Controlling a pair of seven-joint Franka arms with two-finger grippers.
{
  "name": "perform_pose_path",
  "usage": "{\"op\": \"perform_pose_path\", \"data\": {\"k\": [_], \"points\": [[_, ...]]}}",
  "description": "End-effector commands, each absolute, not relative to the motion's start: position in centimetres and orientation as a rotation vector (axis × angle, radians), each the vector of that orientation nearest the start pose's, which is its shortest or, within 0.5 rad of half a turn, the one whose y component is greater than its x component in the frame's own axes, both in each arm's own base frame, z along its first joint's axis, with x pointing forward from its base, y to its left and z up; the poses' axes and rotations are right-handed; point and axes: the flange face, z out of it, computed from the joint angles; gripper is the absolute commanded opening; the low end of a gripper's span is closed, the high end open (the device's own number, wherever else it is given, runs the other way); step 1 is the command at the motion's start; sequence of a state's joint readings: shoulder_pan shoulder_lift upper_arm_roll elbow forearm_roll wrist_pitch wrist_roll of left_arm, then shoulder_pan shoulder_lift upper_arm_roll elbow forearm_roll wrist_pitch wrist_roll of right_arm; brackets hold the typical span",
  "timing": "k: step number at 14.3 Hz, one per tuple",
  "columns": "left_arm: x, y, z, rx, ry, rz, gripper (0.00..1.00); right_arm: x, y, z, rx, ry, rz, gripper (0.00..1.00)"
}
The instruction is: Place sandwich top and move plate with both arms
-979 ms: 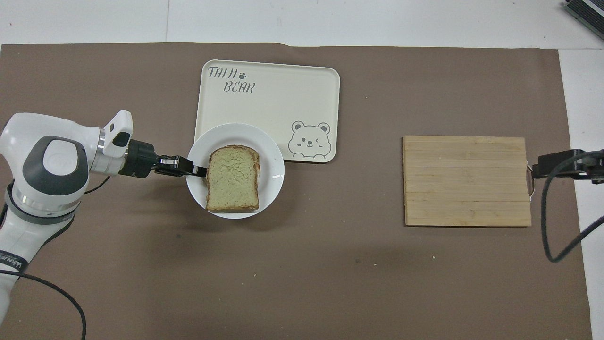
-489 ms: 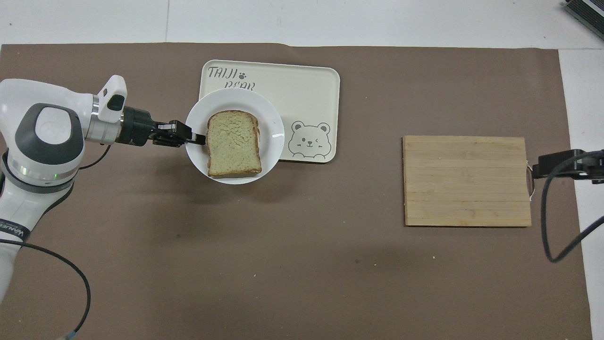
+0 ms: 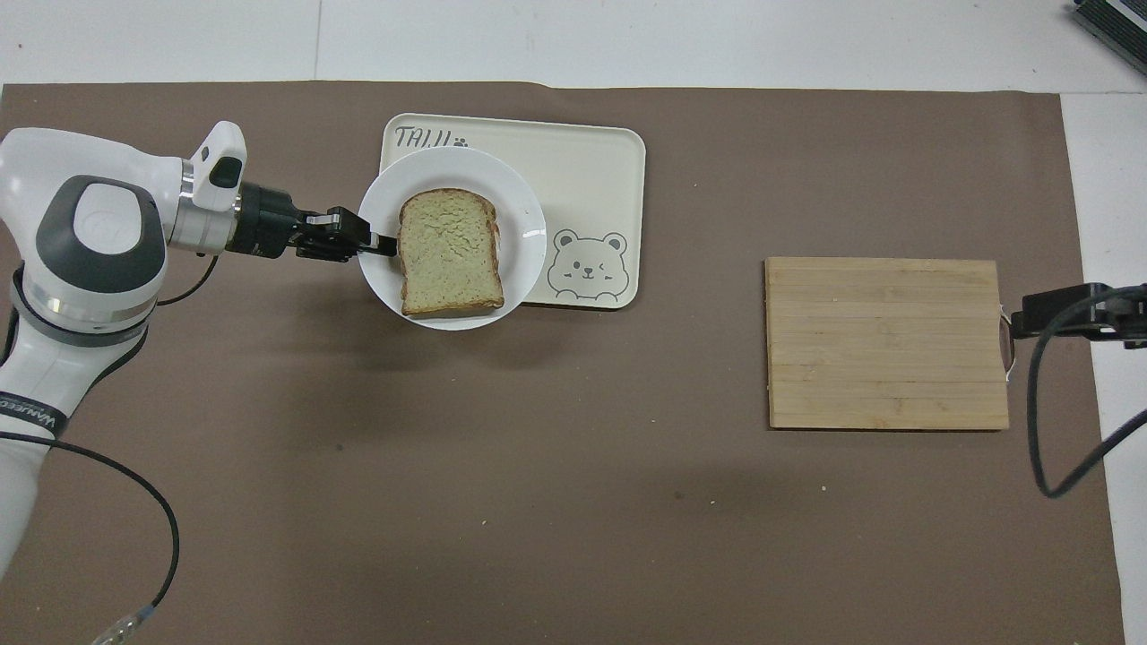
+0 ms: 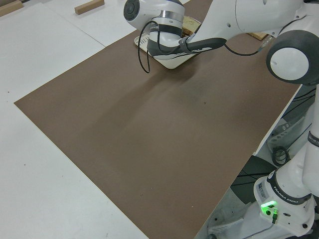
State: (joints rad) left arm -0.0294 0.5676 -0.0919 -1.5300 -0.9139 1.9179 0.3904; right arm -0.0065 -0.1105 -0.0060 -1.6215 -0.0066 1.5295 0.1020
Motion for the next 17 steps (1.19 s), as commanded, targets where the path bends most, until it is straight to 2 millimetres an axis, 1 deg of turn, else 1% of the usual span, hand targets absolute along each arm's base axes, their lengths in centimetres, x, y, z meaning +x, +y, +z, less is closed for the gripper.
{"op": "perform_pose_path", "data": {"k": [1, 2, 3, 4, 5, 6, 8, 9, 10, 11, 12, 13, 14, 15, 17], "points": [[70.9, -16.4, 31.8, 2.241, -0.129, -0.052, 0.00, 51.1, -0.8, 65.8, -3.145, 0.194, -0.039, 1.00], [71.5, -17.9, 30.5, 2.254, -0.123, -0.026, 0.00, 51.1, -0.8, 65.8, -3.145, 0.194, -0.039, 1.00], [71.7, -18.7, 30.3, 2.256, -0.130, -0.015, 0.00, 51.1, -0.8, 65.8, -3.145, 0.194, -0.039, 1.00], [71.7, -19.0, 29.5, 2.260, -0.131, -0.025, 0.00, 51.1, -0.8, 65.8, -3.145, 0.194, -0.039, 1.00], [71.5, -20.4, 28.9, 2.279, -0.157, -0.027, 0.00, 51.1, -0.8, 65.8, -3.145, 0.194, -0.039, 1.00], [71.4, -20.8, 27.8, 2.292, -0.164, -0.031, 0.00, 51.1, -0.8, 65.8, -3.145, 0.194, -0.039, 1.00], [71.3, -20.3, 27.2, 2.345, -0.214, -0.044, 0.00, 51.1, -0.8, 65.8, -3.145, 0.194, -0.039, 1.00], [71.2, -19.9, 27.1, 2.376, -0.273, -0.038, 0.54, 51.0, -0.8, 65.9, -3.145, 0.194, -0.042, 1.00], [71.3, -19.7, 27.3, 2.385, -0.324, -0.011, 1.00, 51.0, -0.8, 65.9, -3.145, 0.194, -0.042, 1.00], [71.4, -19.2, 27.5, 2.392, -0.324, -0.008, 1.00, 51.1, -0.8, 65.8, -3.145, 0.194, -0.039, 1.00], [71.7, -18.0, 28.3, 2.395, -0.308, 0.012, 1.00, 51.1, -0.8, 65.8, -3.145, 0.194, -0.039, 1.00], [72.0, -17.5, 30.0, 2.399, -0.306, 0.050, 1.00, 51.0, -0.8, 65.9, -3.145, 0.194, -0.042, 1.00], [72.1, -16.5, 31.8, 2.404, -0.299, 0.081, 1.00, 51.1, -0.8, 65.8, -3.145, 0.194, -0.039, 1.00], [72.3, -15.2, 33.5, 2.433, -0.286, 0.111, 1.00, 51.1, -0.8, 65.8, -3.145, 0.194, -0.039, 1.00], [72.2, -13.5, 36.6, 2.526, -0.264, 0.134, 1.00, 51.0, -0.8, 65.9, -3.145, 0.194, -0.042, 1.00]]}}
